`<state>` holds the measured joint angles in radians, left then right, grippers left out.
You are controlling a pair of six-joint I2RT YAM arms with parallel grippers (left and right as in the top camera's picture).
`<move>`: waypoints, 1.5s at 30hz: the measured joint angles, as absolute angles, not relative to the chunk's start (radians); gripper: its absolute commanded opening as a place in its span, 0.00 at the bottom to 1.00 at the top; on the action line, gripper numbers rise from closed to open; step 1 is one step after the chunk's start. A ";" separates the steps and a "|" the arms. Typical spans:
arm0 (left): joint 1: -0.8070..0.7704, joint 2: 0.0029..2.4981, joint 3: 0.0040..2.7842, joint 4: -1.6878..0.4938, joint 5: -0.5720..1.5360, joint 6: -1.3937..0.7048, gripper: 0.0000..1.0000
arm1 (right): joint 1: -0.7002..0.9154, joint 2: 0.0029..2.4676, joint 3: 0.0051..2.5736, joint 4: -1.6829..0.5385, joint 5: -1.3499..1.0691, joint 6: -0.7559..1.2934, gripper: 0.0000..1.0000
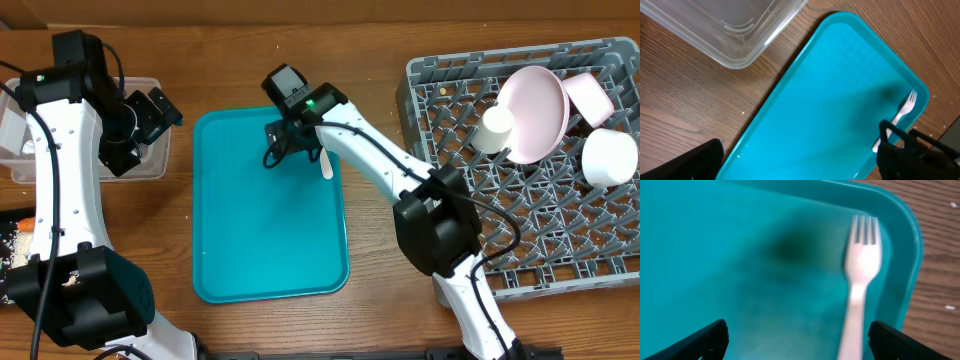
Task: Sort waste into correct bins and load items into the dishwasher
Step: 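Move the right gripper back over the white fork on the tray, then lower the right gripper and close it on the fork handle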
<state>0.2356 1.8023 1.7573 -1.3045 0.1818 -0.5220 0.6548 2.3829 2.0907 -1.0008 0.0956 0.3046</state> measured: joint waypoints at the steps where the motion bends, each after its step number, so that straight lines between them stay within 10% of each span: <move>1: 0.236 1.802 1.757 -1.304 0.182 -0.522 1.00 | 0.648 2.388 2.090 -0.989 0.097 0.300 0.93; 26: 0.236 1.802 1.758 -1.304 0.182 -0.522 1.00 | 0.613 2.466 2.090 -0.875 0.108 0.263 0.84; 45: 0.236 1.802 1.759 -1.304 0.182 -0.522 1.00 | 0.616 2.480 2.091 -0.884 0.126 0.258 0.48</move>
<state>0.2356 1.8023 1.7588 -1.3041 0.1818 -0.5220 0.6159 2.4798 2.0911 -0.8845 0.1265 0.2577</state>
